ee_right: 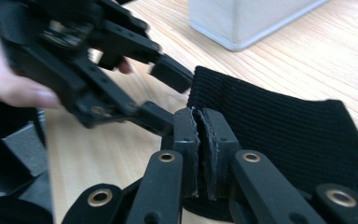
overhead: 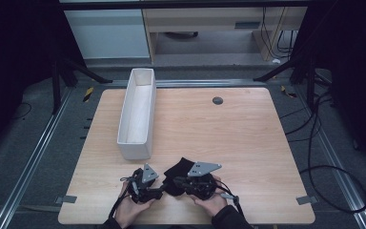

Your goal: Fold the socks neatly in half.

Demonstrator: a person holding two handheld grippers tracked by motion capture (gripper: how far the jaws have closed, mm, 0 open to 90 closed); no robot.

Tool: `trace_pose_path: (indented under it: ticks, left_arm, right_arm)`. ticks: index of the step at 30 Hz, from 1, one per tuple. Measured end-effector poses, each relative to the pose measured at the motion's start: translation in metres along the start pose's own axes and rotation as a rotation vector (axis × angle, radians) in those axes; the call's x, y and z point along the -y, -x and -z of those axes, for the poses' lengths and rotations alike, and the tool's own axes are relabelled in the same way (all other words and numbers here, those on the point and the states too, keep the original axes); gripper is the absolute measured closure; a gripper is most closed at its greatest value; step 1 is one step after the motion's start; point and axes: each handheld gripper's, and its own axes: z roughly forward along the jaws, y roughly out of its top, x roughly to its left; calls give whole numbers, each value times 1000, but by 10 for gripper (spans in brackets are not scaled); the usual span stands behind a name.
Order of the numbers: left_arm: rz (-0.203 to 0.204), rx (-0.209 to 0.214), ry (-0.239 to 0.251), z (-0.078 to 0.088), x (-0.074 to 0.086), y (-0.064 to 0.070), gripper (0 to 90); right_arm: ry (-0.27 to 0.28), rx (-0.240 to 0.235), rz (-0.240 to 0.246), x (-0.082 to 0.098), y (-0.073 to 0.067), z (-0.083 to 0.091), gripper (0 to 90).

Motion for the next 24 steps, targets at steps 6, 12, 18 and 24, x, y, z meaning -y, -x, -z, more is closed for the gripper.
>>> trace_pose_path:
  ticks: [6, 12, 18, 24]
  left_arm:
    - [23, -4, -5, 4, 2, -5, 437]
    - [108, -48, 48, 24, 6, -20, 456]
    - [134, 1, 106, 20, -13, -18, 419]
    - [105, 7, 40, 1, -9, -13, 423]
  right_arm:
    - [-92, -35, -17, 11, -4, -14, 846]
    - [-102, -37, -20, 15, -5, -18, 806]
    - [-91, -34, -19, 18, -6, -17, 717]
    - [-81, -36, -7, 17, -9, -11, 624]
